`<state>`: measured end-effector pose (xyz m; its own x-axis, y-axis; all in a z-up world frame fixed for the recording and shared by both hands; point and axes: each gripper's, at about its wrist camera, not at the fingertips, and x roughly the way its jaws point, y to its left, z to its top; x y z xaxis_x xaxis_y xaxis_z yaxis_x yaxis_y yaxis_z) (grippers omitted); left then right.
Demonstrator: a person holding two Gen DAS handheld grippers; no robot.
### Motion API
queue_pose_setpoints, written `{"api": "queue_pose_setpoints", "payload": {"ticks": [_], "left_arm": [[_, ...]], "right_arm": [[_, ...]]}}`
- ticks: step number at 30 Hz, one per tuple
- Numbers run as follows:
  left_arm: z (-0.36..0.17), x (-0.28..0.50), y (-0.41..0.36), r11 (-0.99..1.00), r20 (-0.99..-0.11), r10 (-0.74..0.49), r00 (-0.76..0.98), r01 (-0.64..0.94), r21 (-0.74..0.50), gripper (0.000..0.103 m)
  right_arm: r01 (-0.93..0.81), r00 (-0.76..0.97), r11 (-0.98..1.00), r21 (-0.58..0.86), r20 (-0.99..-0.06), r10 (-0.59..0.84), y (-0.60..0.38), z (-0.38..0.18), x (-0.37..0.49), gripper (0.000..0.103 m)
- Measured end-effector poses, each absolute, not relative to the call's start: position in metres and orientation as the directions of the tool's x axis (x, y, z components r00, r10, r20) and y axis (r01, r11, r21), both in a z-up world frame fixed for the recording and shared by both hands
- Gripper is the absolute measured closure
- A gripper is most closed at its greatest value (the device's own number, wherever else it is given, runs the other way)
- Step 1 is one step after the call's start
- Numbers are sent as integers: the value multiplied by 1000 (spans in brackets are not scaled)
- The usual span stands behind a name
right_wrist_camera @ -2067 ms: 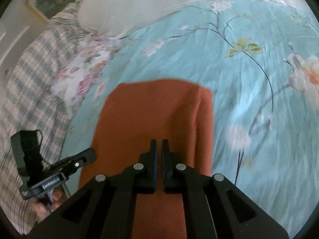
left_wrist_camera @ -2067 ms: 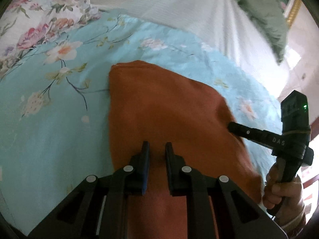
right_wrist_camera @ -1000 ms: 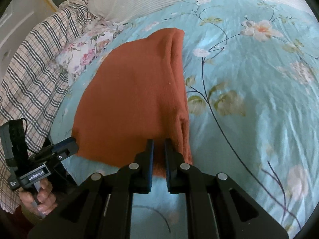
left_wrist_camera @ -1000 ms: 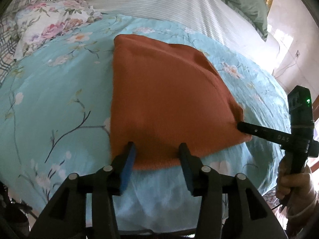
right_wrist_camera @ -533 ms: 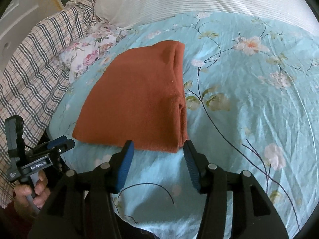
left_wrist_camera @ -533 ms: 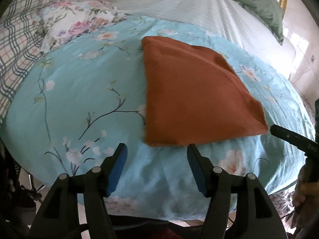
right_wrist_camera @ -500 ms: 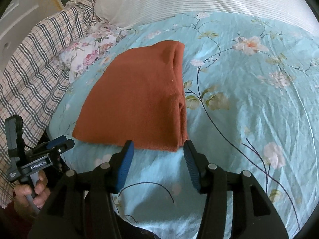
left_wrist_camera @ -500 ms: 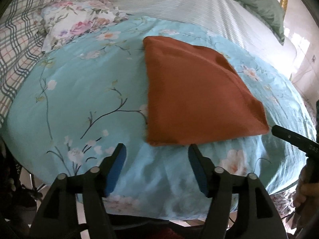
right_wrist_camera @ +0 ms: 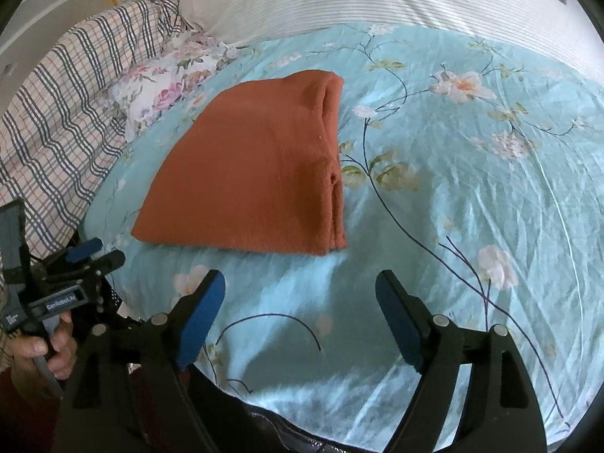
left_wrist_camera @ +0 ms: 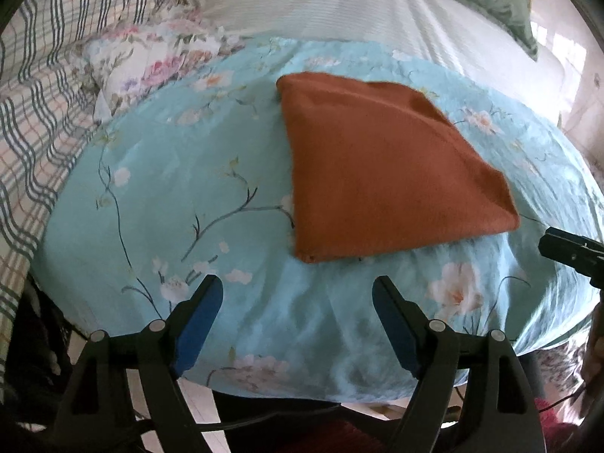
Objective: Fold small clothes
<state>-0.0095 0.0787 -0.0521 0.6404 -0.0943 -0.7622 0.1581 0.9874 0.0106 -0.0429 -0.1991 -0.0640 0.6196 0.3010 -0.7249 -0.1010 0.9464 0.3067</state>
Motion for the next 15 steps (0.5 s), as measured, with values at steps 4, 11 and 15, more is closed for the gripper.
{"api": "queue_pose_setpoints", "payload": {"ticks": [4, 11, 15], "left_arm": [[-35, -14, 78, 983, -727, -54, 685, 164, 82, 21], [0, -8, 78, 981, -703, -4, 711, 139, 136, 17], [-3, -2, 76, 981, -710, 2, 704, 137, 139, 16]], "right_arm": [[-109, 623, 948, 299, -723, 300, -200, -56, -46, 17], [-154, 661, 946, 286, -681, 314, -199, -24, -50, 1], [-170, 662, 946, 275, -679, 317, -196, -19, -46, 1]]}}
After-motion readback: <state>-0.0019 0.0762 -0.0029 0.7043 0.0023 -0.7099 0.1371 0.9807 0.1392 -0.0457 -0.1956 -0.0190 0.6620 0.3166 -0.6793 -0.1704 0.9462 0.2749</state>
